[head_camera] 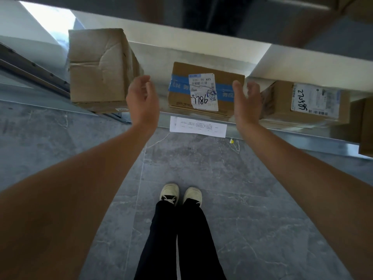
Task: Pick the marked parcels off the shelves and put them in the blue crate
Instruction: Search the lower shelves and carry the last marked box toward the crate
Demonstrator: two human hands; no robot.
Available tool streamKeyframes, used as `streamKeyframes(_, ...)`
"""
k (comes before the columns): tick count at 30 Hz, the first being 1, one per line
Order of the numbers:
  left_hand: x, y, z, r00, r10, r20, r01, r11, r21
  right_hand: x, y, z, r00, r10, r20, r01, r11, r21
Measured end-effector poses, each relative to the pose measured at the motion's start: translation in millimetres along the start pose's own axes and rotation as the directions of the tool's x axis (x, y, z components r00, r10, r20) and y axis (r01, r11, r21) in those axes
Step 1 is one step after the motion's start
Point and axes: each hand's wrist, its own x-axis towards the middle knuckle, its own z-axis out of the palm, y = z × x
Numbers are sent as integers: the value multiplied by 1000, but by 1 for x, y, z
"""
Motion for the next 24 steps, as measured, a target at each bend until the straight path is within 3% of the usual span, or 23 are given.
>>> streamKeyframes(4, 20, 5, -51, 991, -47, -129, 40, 998, -57, -29, -24, 20, 990, -120, 69, 121, 992, -20)
streamKeyframes(9, 60, 5, -127, 938, -89, -335, 103, 994, 25, -67, -49, 52, 965, -170, 201, 179, 983, -29)
streamKeyframes(11, 72, 3, -148, 931, -127, -341, 136, 991, 3, -78, -59, 69, 957, -151, 249, 171, 983, -63)
streamKeyframes(18, 79, -8, -177, 965, -256, -63, 255, 967, -28, -117, -108, 159, 929, -39, 367, 78, 993, -92)
streamKeyframes(24, 90, -17, -181, 906, -383, 182, 392, 920, -20, -130, -118, 212, 913, 67, 403, -32, 995, -92)
